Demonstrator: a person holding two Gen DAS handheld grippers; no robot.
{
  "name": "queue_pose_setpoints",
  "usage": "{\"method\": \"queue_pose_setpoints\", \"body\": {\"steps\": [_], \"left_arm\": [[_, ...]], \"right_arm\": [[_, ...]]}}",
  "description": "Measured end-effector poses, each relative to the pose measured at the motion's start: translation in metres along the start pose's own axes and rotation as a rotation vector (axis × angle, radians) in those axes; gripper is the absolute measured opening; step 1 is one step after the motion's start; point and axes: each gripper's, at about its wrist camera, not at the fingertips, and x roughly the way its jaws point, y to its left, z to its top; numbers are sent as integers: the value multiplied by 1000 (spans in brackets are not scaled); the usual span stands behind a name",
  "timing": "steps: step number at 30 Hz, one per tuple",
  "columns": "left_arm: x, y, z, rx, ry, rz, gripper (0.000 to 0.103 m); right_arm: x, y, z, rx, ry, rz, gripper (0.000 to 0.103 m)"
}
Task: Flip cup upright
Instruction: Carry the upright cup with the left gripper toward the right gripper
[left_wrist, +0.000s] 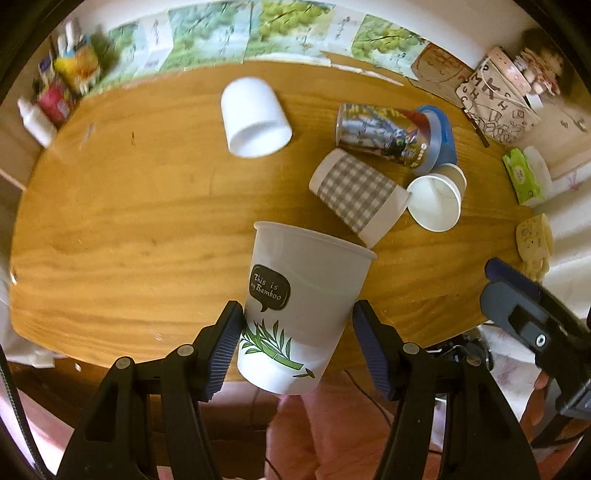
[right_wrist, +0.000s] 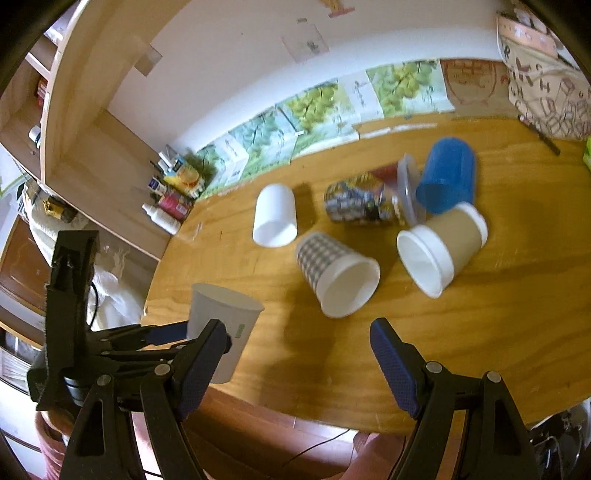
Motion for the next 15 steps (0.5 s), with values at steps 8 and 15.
{"method": "queue_pose_setpoints", "body": {"steps": [8,15], "left_arm": [[22,13,-5,-83,8,-73,66],[36,23,-4,-140,45,-142,66]], "right_arm": [[18,-2,-10,20,82,4,81],[35,-11,-13,76,150,35,81]]}}
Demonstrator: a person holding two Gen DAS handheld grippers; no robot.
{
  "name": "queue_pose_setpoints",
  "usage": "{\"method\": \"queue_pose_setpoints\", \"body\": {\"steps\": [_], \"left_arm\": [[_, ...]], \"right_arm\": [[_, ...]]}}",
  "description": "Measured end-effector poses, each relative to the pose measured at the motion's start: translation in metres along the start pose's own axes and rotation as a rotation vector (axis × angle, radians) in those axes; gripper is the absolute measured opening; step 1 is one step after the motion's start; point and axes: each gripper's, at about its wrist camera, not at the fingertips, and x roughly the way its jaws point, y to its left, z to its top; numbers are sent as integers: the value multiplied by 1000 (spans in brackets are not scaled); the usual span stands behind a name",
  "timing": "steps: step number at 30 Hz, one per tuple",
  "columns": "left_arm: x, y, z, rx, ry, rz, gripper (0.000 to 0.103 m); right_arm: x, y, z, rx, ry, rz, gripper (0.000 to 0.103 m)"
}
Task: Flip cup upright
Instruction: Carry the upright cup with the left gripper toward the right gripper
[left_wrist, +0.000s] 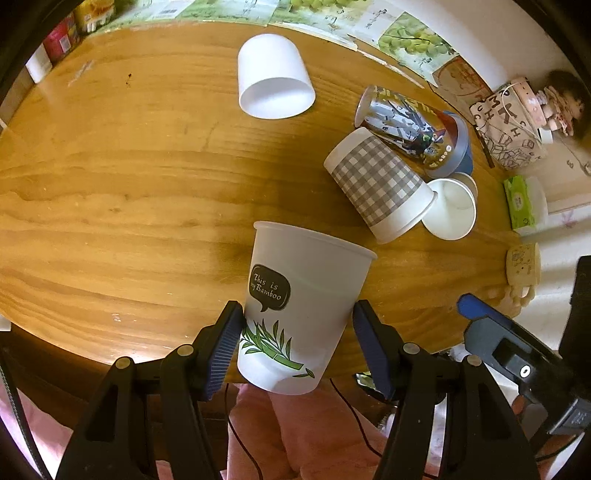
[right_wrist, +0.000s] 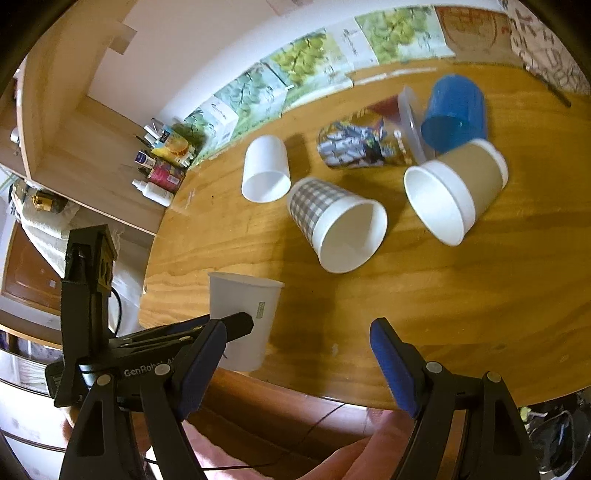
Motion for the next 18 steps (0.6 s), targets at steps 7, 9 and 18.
{"method": "queue_pose_setpoints", "body": {"steps": [7,9,18], "left_arm": [[9,4,1,-25,19,-8,66],[10,4,1,-24,21,-11,66],[12,4,2,-27,25,-29,68]], "right_arm": [[17,-10,11,70,50,60,81],[21,-12,14,86,62,79,81],[42,-12,24,147,159,150,81]]}}
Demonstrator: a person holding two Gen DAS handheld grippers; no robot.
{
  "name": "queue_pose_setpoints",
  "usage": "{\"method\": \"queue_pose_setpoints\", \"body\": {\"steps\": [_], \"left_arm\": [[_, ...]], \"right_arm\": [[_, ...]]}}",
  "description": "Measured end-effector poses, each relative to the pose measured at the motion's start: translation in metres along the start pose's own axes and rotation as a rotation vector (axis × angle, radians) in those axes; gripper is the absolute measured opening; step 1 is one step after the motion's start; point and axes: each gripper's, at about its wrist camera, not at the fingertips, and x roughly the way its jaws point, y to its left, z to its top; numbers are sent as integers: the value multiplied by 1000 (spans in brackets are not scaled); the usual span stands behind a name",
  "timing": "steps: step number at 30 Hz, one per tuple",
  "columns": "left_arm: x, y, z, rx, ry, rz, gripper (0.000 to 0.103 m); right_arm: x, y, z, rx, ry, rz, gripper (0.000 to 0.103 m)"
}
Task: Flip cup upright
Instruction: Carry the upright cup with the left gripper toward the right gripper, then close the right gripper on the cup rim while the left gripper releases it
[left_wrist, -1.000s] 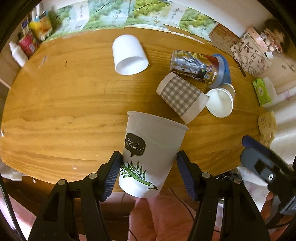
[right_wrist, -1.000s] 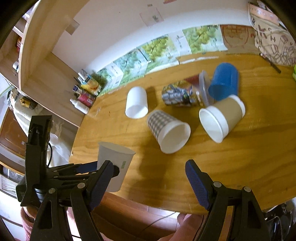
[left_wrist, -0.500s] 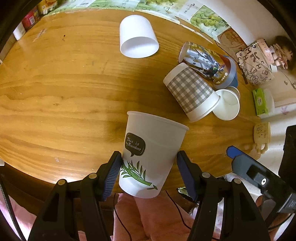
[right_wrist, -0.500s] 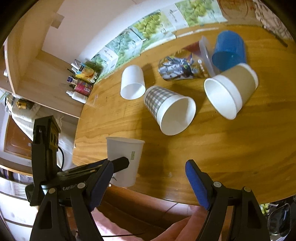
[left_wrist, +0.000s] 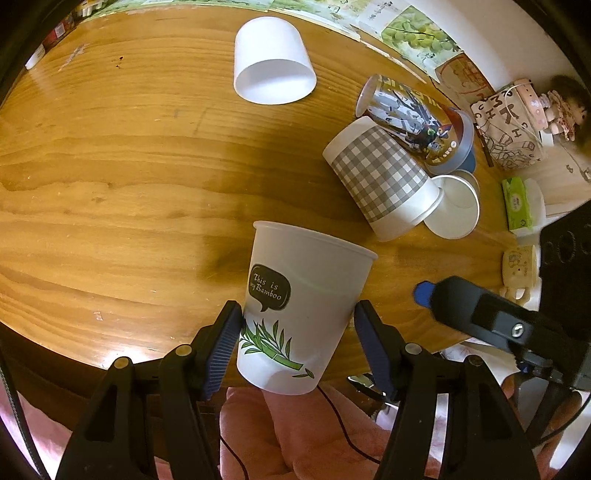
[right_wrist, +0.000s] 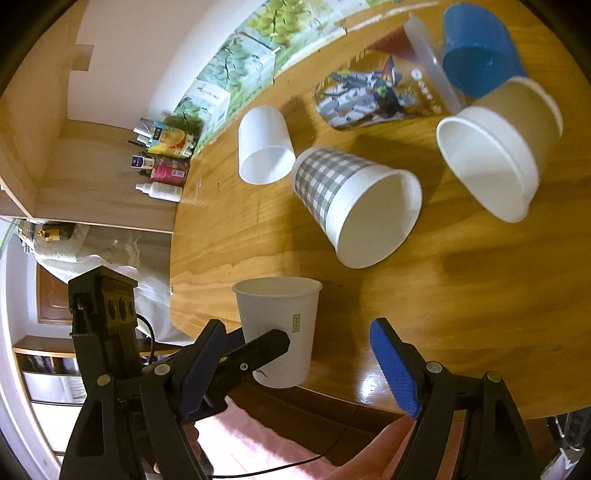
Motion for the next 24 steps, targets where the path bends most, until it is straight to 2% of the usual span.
{"method": "queue_pose_setpoints", "body": {"steps": [5,9,24], "left_arm": [[1,1,1,-3,9,5,68],[2,0,0,-6,15,-3,73],[-1,-4,-9,15,41,-15,73]], "right_arm": [[10,1,2,16,51,25,81],[20,2,5,23,86,28,81],[46,-6,15,79,180,34,81]]}}
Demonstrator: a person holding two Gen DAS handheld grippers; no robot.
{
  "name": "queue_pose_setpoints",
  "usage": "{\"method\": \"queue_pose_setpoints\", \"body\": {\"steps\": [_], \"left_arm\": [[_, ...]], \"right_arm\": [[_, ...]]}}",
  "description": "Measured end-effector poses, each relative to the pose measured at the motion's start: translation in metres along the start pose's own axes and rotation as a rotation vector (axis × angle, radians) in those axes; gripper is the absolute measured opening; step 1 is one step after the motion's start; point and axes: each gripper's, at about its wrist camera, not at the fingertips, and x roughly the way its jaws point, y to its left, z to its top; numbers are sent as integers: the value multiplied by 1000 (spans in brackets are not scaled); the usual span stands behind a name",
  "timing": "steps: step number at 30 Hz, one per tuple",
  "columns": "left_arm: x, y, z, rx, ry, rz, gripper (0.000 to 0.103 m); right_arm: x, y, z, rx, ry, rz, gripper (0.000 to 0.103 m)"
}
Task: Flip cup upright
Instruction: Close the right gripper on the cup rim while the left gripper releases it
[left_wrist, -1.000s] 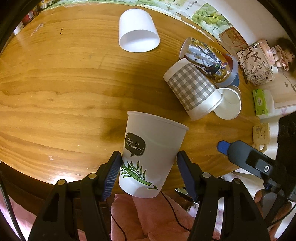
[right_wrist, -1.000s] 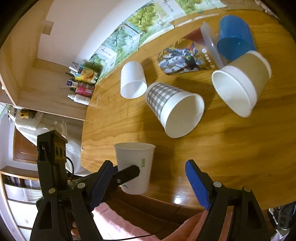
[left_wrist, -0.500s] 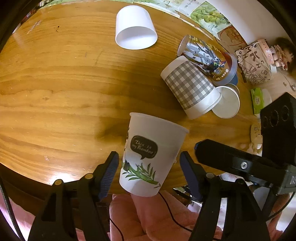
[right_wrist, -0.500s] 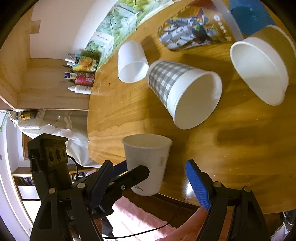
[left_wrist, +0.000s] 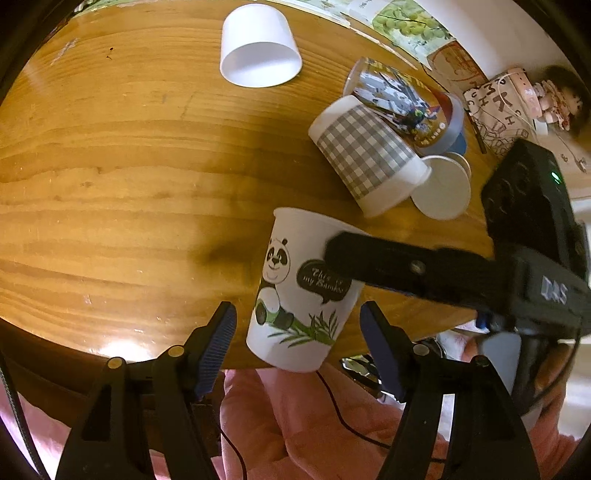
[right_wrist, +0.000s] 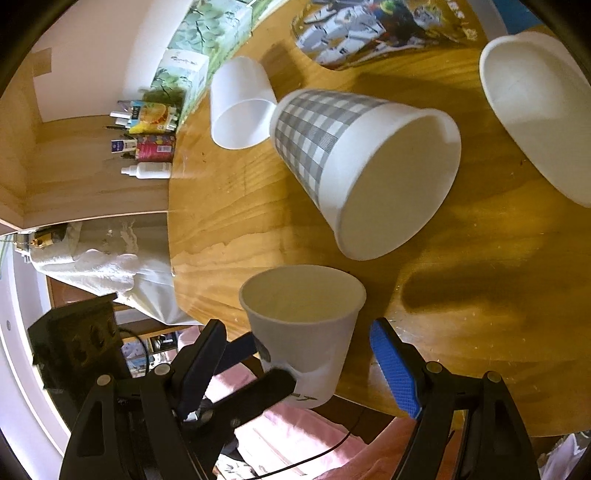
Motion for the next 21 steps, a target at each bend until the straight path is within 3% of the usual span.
{"method": "queue_pose_setpoints", "body": {"steps": [13,16,21], "left_arm": [[-13,-4,-16,67,-34,21,73],[-18,-5,-20,80,-56,36,73],[-22,-5,-29,97,-92,61,73]], "right_arm": [[11,5,2,-23,22,-74,81],[12,8,0,-35,9,-108,71],[10,6,-5,-34,-18,-108,68]]}}
